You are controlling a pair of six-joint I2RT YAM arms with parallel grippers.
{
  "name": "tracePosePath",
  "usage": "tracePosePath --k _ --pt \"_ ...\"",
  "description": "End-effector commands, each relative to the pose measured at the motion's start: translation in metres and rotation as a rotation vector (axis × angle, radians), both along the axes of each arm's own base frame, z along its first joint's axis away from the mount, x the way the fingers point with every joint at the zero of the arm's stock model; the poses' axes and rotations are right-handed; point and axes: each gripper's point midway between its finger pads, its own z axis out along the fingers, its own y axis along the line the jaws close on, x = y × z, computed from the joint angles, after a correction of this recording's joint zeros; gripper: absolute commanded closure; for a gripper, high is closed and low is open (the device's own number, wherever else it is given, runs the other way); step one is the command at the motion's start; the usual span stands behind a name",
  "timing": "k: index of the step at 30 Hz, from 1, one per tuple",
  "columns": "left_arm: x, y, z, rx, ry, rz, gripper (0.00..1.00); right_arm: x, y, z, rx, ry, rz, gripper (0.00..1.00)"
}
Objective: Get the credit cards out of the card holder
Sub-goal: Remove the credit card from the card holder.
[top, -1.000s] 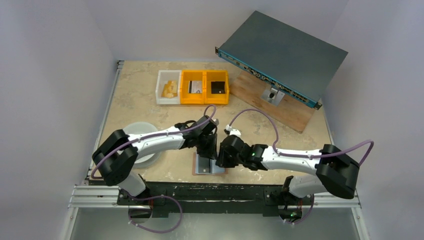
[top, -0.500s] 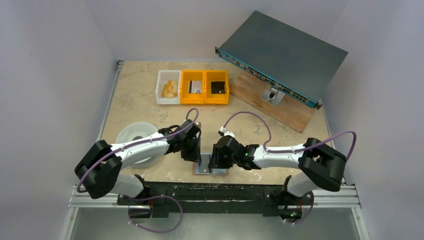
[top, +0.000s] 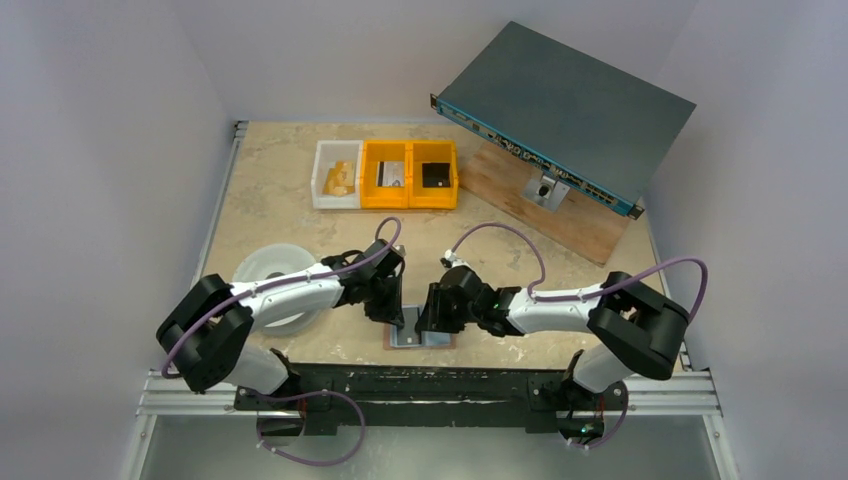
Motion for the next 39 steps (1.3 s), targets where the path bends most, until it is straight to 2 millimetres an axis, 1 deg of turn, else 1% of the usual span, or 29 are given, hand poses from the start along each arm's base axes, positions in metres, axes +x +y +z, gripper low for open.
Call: tracePosePath --k 1,6,8,13,21,26,28,31,34,36,39 --pt "0.003 -0.002 -0.001 -0.016 -0.011 -0.004 0.86 0.001 -0.001 -0.006 0.026 0.016 -0.001 0.69" --pt "0.004 0.003 0.004 -0.009 -0.035 0.005 0.81 0.001 -0.003 -0.010 0.026 0.022 0.001 0.70" --pt "0.004 0.004 0.005 -0.007 -0.039 0.008 0.81 0.001 -0.003 -0.011 0.026 0.024 0.002 0.71" --pt "0.003 0.005 0.000 -0.001 -0.030 0.014 0.82 0.001 -0.001 -0.012 0.030 0.025 0.007 0.73" --pt "-0.002 -0.003 -0.009 -0.022 0.003 0.011 0.85 -0.001 -0.001 -0.016 0.031 0.034 0.014 0.75" --pt "-0.006 -0.012 -0.013 -0.041 0.024 0.005 0.86 -0.003 0.000 -0.018 0.043 0.042 0.019 0.75" --pt "-0.006 -0.013 -0.014 -0.039 0.028 0.007 0.86 -0.003 0.000 -0.018 0.047 0.044 0.017 0.75" --pt "-0.005 -0.009 -0.016 -0.015 0.025 0.022 0.86 -0.001 -0.006 -0.017 0.057 0.043 0.005 0.75" --pt "-0.006 -0.003 -0.020 0.012 0.027 0.033 0.89 0.002 -0.011 -0.011 0.106 0.035 -0.003 0.74" --pt "-0.007 -0.001 -0.023 0.023 0.034 0.037 0.93 0.003 -0.015 -0.008 0.150 0.035 -0.003 0.74" --pt "-0.009 0.001 -0.027 0.033 0.046 0.040 0.99 0.004 -0.016 0.001 0.216 0.027 0.008 0.73"
